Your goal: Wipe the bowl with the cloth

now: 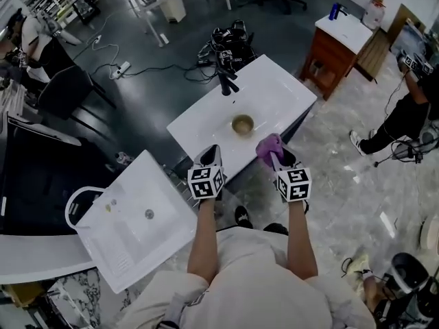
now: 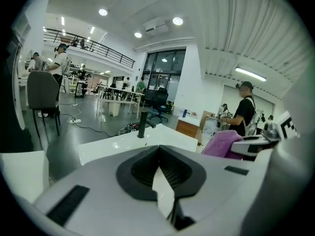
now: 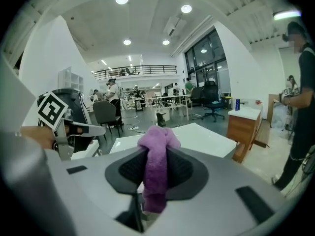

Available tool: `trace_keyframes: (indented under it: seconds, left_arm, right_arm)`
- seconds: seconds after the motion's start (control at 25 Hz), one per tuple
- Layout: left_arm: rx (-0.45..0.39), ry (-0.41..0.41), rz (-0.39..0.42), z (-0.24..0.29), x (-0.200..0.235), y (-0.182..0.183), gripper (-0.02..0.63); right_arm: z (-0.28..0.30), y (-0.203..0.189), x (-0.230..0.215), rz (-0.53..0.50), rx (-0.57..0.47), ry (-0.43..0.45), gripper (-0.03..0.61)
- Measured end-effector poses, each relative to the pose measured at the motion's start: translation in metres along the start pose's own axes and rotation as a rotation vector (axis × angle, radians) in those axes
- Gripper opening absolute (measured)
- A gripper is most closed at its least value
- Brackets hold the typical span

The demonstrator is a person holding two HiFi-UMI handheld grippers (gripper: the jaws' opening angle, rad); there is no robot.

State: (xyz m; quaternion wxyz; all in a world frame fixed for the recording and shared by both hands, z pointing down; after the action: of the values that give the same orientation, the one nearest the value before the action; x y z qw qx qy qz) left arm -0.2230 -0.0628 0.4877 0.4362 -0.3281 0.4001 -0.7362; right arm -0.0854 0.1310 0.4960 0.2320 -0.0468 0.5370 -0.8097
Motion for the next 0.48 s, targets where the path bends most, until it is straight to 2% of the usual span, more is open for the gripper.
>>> trace_keyframes:
  seconds: [0.28,0.48]
  left_arm:
    - [0.013,0.034,-0.04,0.04,0.034,0.004,0.008]
    - [-0.012,0.119,-0.097,0.067,0.056,0.014,0.008]
  right_arm:
    - [0.067,0.021,-0.009,-0.025,0.02,0.054,0.091]
    - [0.119,0.042,-0.023,-0.088,0.039,0.159,0.091]
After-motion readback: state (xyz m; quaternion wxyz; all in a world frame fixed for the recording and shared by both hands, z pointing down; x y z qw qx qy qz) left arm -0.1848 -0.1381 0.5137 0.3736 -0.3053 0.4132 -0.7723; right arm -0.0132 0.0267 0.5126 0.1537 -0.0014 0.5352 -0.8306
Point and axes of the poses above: the fingertips, and each gripper's own axes: z forward along the fingers, x to its left, y out of its top, the point moved 5 cm from there along -z, backward along the fingers, and after that the axes turned 1 degree about x, right-handed, at the moved point
